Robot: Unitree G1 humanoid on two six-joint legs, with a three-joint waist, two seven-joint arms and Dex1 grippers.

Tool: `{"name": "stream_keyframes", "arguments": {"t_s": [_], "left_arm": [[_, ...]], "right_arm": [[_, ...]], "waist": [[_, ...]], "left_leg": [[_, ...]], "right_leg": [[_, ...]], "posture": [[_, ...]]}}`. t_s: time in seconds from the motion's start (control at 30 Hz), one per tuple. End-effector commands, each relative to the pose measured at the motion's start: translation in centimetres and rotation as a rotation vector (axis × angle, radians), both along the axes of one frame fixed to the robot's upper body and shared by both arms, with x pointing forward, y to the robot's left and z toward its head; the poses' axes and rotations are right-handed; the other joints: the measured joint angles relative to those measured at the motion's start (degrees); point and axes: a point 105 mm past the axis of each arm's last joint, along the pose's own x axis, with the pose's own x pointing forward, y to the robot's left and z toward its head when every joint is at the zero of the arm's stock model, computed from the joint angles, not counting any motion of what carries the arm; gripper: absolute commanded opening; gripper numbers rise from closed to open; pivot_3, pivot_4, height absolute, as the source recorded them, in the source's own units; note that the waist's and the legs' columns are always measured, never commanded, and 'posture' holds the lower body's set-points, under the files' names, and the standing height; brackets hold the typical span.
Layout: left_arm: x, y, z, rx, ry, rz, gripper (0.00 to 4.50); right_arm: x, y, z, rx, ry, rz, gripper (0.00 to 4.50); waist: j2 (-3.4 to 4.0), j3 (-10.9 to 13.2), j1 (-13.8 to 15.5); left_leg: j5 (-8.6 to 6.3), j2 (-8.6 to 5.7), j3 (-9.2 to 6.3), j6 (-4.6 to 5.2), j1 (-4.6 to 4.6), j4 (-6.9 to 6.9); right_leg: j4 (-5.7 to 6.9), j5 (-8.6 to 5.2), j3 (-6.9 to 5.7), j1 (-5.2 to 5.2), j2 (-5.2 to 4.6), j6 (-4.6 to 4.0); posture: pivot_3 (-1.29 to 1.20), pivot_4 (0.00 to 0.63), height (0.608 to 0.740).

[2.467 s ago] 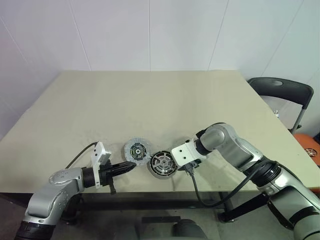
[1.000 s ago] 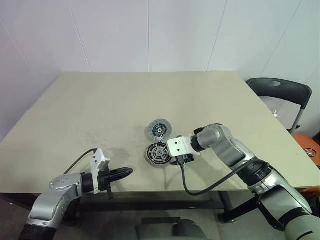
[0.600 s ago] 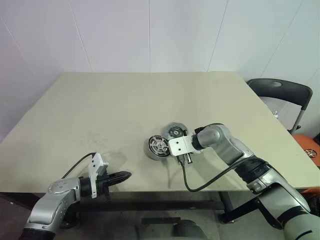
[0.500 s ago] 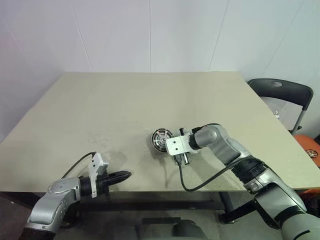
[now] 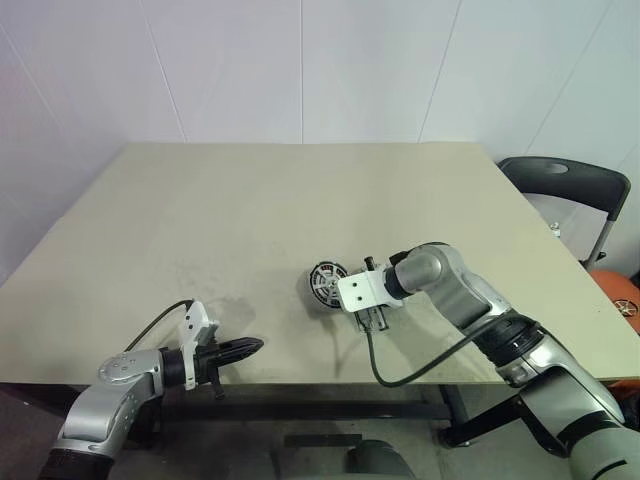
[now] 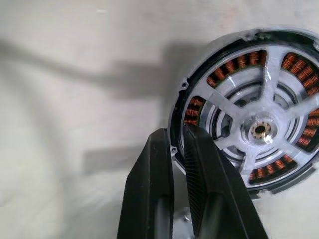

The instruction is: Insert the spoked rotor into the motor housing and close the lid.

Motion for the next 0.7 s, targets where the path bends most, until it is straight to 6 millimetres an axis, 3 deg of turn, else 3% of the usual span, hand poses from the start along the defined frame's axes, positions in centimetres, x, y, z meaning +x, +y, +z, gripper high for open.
{"name": "stream_keyframes", "arguments": {"t_s": [0.03,0.13,0.3,0.43,0.63,0.7], "left_arm": [[0.2,-0.1,0.6,-0.007,-0.028,-0.014,0.00],[0.2,-0.1,1.0,-0.036,-0.032,-0.014,0.00],[-0.1,-0.3,2.8,-0.053,-0.084,-0.051,0.00],[0.0,-0.7,5.2,-0.053,-0.174,-0.072,0.00],[1.3,-0.9,7.1,0.008,-0.270,-0.059,0.00],[1.4,-1.0,7.2,0.021,-0.270,-0.058,0.00]], "right_arm": [[-1.1,0.1,2.5,0.026,0.012,0.045,0.06],[-2.0,-0.9,2.5,-0.029,0.046,0.052,0.06],[-3.5,-2.3,0.9,-0.117,0.128,0.052,0.06],[-4.2,-2.3,0.1,-0.124,0.179,0.053,0.06],[-4.2,-1.5,-1.2,-0.122,0.191,0.051,0.06],[-4.1,-1.1,-1.1,-0.105,0.193,0.050,0.78]], "waist": [[0.01,0.01,-0.08],[0.09,0.07,-0.13],[0.07,0.07,-0.02],[0.06,0.07,-0.02],[0.00,0.04,0.00],[-0.06,0.00,-0.18]], "left_leg": [[0.00,0.00,0.00,0.00,-0.06,0.00],[0.00,0.02,0.00,0.00,-0.14,-0.01],[0.00,0.01,-0.01,0.00,-0.11,0.03],[-0.01,0.00,-0.01,-0.02,-0.08,0.06],[-0.01,-0.02,-0.01,-0.02,0.02,0.04],[-0.01,-0.01,-0.02,-0.02,0.13,0.03]], "right_leg": [[0.01,0.00,0.00,0.01,0.01,0.00],[0.03,0.00,0.00,-0.08,0.04,0.00],[-0.01,0.00,-0.02,-0.21,0.02,0.00],[-0.08,0.00,-0.02,-0.16,-0.01,0.00],[-0.11,0.00,-0.02,-0.06,0.00,0.01],[-0.10,0.00,-0.02,0.03,0.01,0.01]], "posture": [[0.00,0.000,0.740],[0.00,0.000,0.740],[0.00,0.000,0.740],[0.00,0.000,0.740],[0.00,0.000,0.740],[0.00,0.000,0.740]]}}
